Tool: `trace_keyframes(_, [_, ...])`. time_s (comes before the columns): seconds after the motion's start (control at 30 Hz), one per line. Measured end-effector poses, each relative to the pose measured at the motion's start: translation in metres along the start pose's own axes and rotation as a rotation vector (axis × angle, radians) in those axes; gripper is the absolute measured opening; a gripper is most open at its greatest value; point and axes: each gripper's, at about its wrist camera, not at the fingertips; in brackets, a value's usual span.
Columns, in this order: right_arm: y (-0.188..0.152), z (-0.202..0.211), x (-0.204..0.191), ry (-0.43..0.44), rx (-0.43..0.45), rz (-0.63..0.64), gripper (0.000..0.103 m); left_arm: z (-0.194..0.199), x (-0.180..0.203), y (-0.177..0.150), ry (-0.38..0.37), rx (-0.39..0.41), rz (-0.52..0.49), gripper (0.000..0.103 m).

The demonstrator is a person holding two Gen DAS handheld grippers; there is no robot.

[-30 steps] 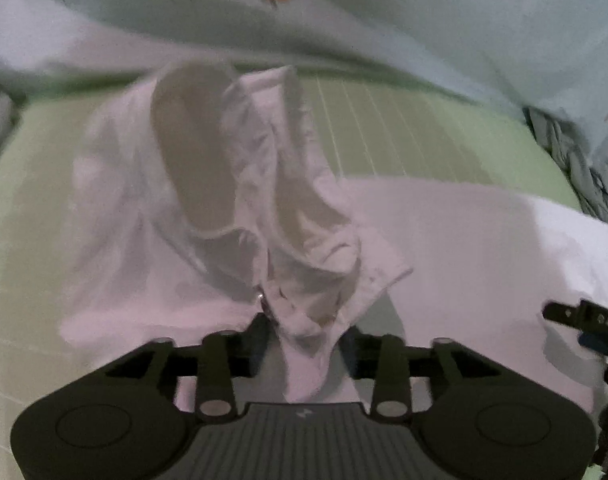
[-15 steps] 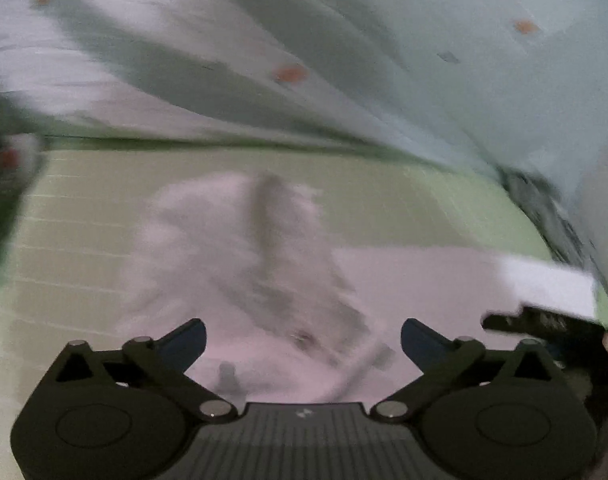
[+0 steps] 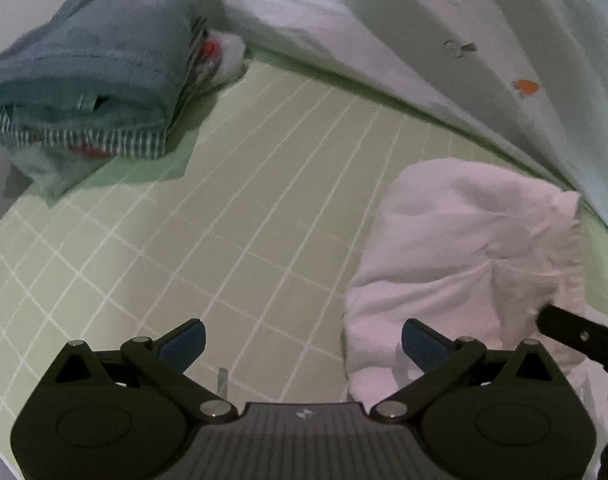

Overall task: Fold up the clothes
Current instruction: 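Grasp the folded trouser end with the right gripper, fold it over, release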

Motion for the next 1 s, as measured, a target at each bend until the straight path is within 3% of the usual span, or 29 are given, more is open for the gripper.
trace_keyframes(0.17, [0.007,-0.033,0.002,-0.037,-0.084,-0.022,0.1,-0.006,0.0,-0.003,-0.004,-0.02,-0.013,0.103])
trace_keyframes(0.23, [0.008,-0.034,0.007,0.0,-0.088,-0.063,0.08,-0.005,0.006,-0.001,-0.006,-0.017,-0.03,0.103])
trace_keyframes(0.3, [0.007,-0.027,0.012,0.046,-0.073,-0.095,0.043,-0.002,0.012,0.001,-0.013,-0.011,-0.049,0.103])
trace_keyframes(0.37, [0.004,-0.011,0.013,0.064,-0.038,-0.107,0.027,0.001,0.018,0.002,-0.02,-0.004,-0.068,0.103])
trace_keyframes(0.6, [-0.006,0.059,0.02,0.085,0.072,-0.192,0.023,0.012,0.04,0.008,-0.043,0.017,-0.134,0.103])
trace_keyframes(0.8, [-0.032,0.082,0.058,-0.025,0.068,-0.377,0.024,0.014,0.061,-0.003,-0.091,-0.002,-0.2,0.103])
trace_keyframes(0.9, [-0.047,0.076,0.076,-0.108,0.01,-0.437,0.033,0.008,0.072,-0.013,-0.08,-0.015,-0.255,0.103])
trace_keyframes(1.0, [-0.053,0.068,0.074,-0.163,-0.016,-0.397,0.042,0.006,0.076,-0.018,-0.088,-0.025,-0.277,0.103])
Point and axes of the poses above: each gripper's, at about its wrist camera, not at the fingertips, and z roughly against the way its jaws point, x to its right, y to its top, and after that the axes turned 6 degrees about y, right-handed
